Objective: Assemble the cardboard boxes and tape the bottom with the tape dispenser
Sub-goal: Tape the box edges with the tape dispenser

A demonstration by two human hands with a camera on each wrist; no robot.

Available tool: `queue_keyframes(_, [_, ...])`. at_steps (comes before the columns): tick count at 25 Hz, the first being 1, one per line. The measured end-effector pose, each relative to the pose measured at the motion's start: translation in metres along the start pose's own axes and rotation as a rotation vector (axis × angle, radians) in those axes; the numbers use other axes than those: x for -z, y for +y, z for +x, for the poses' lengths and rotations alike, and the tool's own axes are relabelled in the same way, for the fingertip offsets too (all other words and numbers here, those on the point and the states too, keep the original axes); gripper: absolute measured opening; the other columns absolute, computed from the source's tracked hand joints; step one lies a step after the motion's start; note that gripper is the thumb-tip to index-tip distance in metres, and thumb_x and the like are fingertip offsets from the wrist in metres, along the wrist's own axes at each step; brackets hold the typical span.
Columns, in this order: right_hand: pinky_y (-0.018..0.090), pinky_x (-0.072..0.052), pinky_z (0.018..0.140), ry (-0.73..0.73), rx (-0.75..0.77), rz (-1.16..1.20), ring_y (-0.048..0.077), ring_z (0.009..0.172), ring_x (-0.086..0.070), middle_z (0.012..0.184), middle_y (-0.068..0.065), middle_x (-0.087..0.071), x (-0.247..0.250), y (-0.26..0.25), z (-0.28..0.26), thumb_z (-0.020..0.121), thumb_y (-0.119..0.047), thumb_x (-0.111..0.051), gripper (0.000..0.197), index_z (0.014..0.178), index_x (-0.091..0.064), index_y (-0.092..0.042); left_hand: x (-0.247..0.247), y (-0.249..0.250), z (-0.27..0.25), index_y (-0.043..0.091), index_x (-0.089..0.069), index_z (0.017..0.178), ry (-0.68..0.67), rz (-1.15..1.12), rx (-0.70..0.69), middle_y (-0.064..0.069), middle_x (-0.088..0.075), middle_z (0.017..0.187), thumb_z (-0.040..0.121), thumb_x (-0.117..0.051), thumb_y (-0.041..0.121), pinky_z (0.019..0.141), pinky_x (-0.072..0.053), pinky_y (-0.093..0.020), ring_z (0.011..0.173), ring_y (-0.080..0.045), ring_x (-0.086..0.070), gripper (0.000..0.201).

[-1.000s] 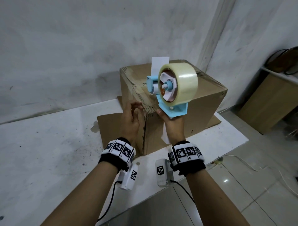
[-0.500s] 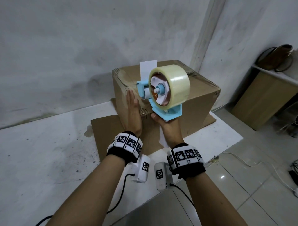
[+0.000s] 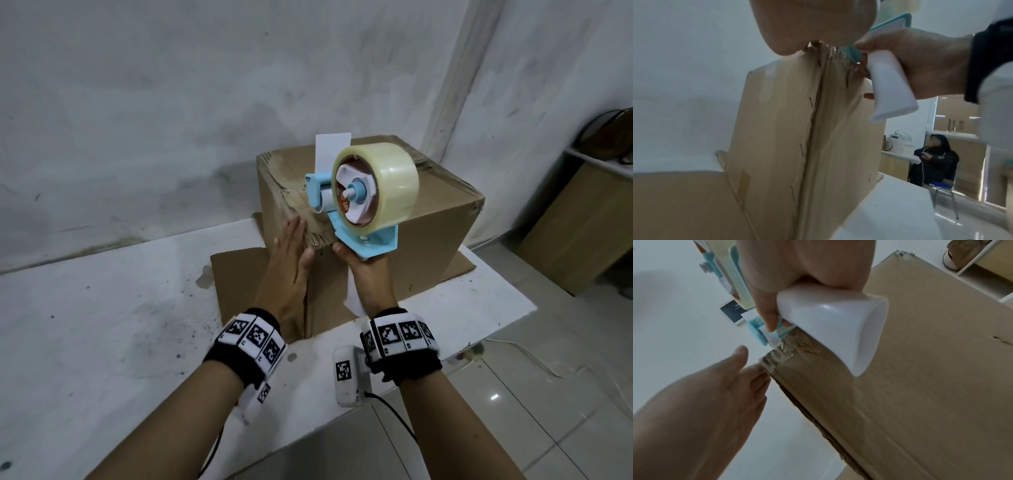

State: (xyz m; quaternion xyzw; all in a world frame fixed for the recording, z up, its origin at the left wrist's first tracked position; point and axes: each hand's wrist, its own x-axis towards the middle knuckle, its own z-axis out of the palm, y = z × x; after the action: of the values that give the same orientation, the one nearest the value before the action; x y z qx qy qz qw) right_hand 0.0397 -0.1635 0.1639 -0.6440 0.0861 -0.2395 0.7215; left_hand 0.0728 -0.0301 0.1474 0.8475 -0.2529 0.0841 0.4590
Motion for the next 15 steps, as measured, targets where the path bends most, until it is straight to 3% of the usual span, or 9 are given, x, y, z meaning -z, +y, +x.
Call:
queue_keyframes(3, [0.038, -0.047, 0.101, 0.009, -0.015, -0.028, 0.018, 0.112, -0.06, 0.12, 0.008, -0.064, -0.002, -0.003, -0.002, 0.06, -0.033, -0.078, 0.073, 0.123, -0.054, -0.004, 0.02, -0.002, 0.039, 0.015, -0.021, 0.147, -0.105, 0.02, 0.105, -0.001, -0.015, 0.158, 0.101, -0.019, 0.034, 0.121, 0.001, -0.031, 0.147, -0.011, -0.009, 0.05])
queue_keyframes(8, [0.052, -0.043, 0.101, 0.043, -0.01, -0.251, 0.025, 0.115, -0.056, 0.12, 0.009, -0.061, -0.001, -0.005, -0.002, 0.048, -0.064, -0.076, 0.085, 0.119, -0.058, -0.019, 0.036, -0.025, 0.101, 0.013, -0.009, 0.15, -0.264, 0.28, 0.152, -0.004, -0.002, 0.16, 0.101, -0.016, 0.032, 0.118, 0.003, -0.039, 0.148, -0.015, -0.001, 0.053])
queue_keyframes(13, [0.057, -0.038, 0.1, 0.06, 0.07, -0.464, 0.027, 0.109, -0.058, 0.114, 0.007, -0.061, -0.003, -0.007, 0.003, 0.053, -0.076, -0.064, 0.052, 0.099, -0.052, -0.055, 0.04, -0.041, 0.14, 0.01, -0.006, 0.15, -0.248, 0.243, 0.218, -0.004, 0.005, 0.16, 0.102, -0.017, 0.026, 0.118, 0.002, -0.037, 0.148, -0.016, 0.004, 0.052])
queue_keyframes(15, [0.058, -0.038, 0.099, 0.069, 0.092, -0.426, 0.025, 0.109, -0.058, 0.111, 0.003, -0.063, -0.005, -0.011, 0.002, 0.054, -0.08, -0.06, 0.05, 0.099, -0.051, -0.059, 0.033, -0.049, 0.144, 0.009, -0.013, 0.149, -0.157, 0.102, 0.198, -0.005, -0.003, 0.159, 0.102, -0.022, 0.023, 0.118, -0.001, -0.034, 0.148, -0.017, -0.002, 0.05])
